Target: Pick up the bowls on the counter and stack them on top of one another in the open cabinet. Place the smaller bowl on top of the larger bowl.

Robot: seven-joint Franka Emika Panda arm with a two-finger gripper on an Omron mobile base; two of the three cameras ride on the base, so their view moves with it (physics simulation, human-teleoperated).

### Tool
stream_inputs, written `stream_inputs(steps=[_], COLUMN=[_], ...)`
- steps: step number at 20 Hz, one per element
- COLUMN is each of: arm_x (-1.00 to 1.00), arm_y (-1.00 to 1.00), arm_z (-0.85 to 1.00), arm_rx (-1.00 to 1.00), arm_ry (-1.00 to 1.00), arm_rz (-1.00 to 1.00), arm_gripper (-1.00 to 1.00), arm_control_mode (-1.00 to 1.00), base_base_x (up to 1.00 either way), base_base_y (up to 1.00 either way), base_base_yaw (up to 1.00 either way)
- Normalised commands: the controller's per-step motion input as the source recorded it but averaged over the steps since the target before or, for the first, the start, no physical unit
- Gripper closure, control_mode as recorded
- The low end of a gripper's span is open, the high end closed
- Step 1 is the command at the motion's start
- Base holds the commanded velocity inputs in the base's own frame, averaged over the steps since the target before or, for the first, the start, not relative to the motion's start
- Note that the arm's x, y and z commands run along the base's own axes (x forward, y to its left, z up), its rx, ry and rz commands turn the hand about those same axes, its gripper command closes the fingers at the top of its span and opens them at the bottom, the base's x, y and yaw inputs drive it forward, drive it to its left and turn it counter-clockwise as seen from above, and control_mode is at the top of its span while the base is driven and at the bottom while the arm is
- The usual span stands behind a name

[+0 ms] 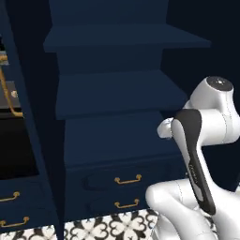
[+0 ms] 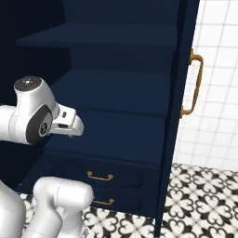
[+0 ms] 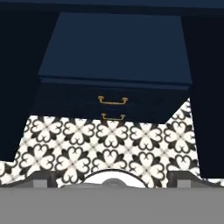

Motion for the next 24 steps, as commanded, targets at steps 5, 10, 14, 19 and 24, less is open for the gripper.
stream_inputs(steps=[5, 10, 14, 19, 24], arm_x=[0.00, 0.00, 0.00, 0.00, 0.00], arm_y=[0.00, 0.00, 0.00, 0.00, 0.00], arm_z=[0.00, 0.00, 0.00, 0.00, 0.00], arm_rx=[0.00, 0.00, 0.00, 0.00, 0.00], arm_ry=[0.00, 0.00, 0.00, 0.00, 0.00], arm_rz=[0.00, 0.00, 0.00, 0.00, 0.00], arm_gripper=[-1.00, -1.00, -1.00, -1.00, -1.00], arm_control_mode=[1.00, 1.00, 1.00, 1.00, 1.00], base_base_x=[-1.00, -0.88, -0.05, 0.00, 0.00], base_base_y=[0.53, 0.14, -0.01, 0.00, 0.00], base_base_yaw=[0.18, 0.52, 0.97, 1.00, 1.00])
